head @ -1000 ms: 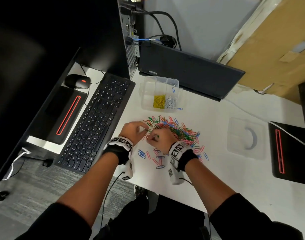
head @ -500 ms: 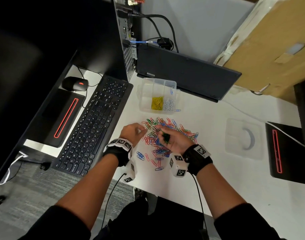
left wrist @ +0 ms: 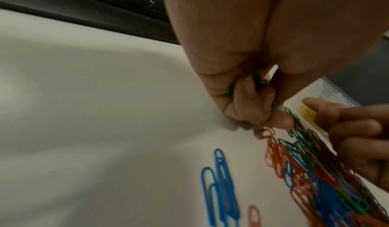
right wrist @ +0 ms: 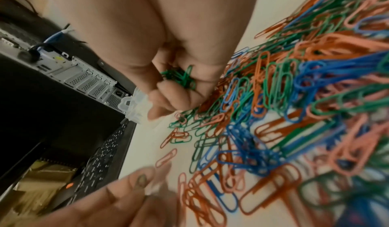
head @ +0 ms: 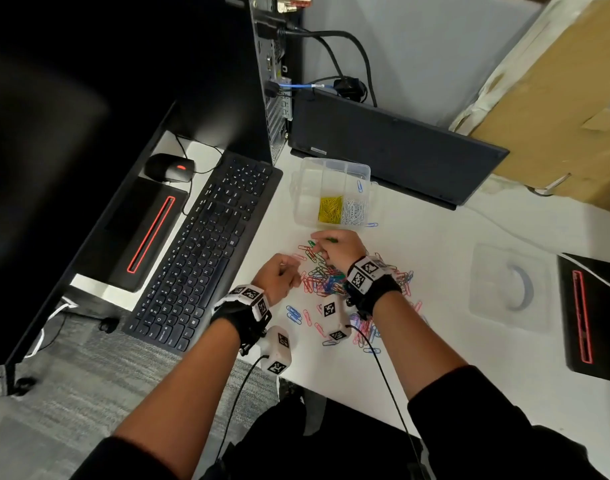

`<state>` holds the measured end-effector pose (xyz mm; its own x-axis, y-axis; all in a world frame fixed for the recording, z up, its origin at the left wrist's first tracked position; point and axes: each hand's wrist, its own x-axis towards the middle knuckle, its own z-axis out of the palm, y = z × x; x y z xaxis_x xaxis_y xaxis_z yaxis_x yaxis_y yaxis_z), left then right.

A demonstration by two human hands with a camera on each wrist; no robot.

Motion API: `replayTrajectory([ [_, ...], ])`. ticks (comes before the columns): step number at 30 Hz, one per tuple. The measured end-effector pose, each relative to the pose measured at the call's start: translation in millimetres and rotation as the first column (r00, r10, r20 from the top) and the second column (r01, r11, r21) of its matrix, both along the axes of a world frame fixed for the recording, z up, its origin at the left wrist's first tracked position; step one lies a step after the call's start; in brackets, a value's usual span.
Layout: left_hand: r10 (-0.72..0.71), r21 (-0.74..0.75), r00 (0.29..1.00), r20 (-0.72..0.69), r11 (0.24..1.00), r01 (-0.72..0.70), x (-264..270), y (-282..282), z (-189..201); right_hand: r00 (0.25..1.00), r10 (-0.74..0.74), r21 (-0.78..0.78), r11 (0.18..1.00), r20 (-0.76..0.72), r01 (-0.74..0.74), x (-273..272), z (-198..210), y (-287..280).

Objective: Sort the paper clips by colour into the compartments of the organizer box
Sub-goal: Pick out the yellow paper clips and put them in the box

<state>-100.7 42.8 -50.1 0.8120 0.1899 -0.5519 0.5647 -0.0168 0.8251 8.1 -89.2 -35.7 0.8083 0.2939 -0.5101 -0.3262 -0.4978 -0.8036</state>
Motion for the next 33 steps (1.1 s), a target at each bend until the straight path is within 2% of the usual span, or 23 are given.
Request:
replayTrajectory([
  [4,0.063,-0.038,0.997,-0.050,0.997,-0.065,2.7,3.7,6.9,0.976,0.105,-0.170,0.983,0.193,-0.072,-5.3,-2.8,5.3],
  [8,0.219,-0.145,0.964,-0.150,0.960,-0.240,10.6,7.5,12.5,0.956,0.050,-0.169,0.986,0.289,-0.001,-6.0,-4.2,9.7],
  [11,0.263,-0.069,0.951,-0.165,0.958,-0.277,13.4,6.9,15.0,0.931,0.164,-0.304,0.951,0.325,-0.061,-3.7,-3.2,9.9],
  [14,0.236,0.089,0.965,-0.116,0.970,-0.227,14.5,8.0,15.3,0.905,0.289,-0.398,0.905,0.313,-0.151,-4.8,-1.3,5.1],
  [16,0.194,0.220,0.980,-0.054,0.959,-0.178,15.1,9.2,11.4,0.920,0.279,-0.365,0.915,0.274,-0.169,-6.1,0.4,-3.1],
  [19,0.088,0.391,0.995,0.035,0.916,-0.095,20.2,5.1,7.2,0.961,0.203,-0.235,0.959,0.186,-0.157,-8.0,5.8,-24.6],
  [22,-0.041,0.486,0.994,0.101,0.874,-0.013,32.3,-6.3,11.2,0.999,0.049,-0.030,0.998,-0.023,-0.050,-10.7,10.1,-46.7],
  [24,-0.108,0.515,0.989,0.104,0.856,0.039,40.1,-14.9,13.8,0.992,-0.057,0.062,0.996,-0.111,0.065,-14.5,11.6,-57.0],
  [28,-0.164,0.565,0.984,0.075,0.820,0.094,48.2,-24.8,14.5,0.951,-0.188,0.149,0.962,-0.247,0.229,-22.2,14.0,-69.4],
  [31,-0.297,0.665,0.954,0.034,0.720,0.201,50.5,-24.1,14.0,0.906,-0.230,0.222,0.921,-0.357,0.321,-26.0,15.4,-76.5],
  [33,-0.342,0.695,0.940,0.013,0.678,0.237,52.1,-22.5,14.8,0.883,-0.251,0.259,0.892,-0.397,0.370,-27.5,15.3,-81.3],
])
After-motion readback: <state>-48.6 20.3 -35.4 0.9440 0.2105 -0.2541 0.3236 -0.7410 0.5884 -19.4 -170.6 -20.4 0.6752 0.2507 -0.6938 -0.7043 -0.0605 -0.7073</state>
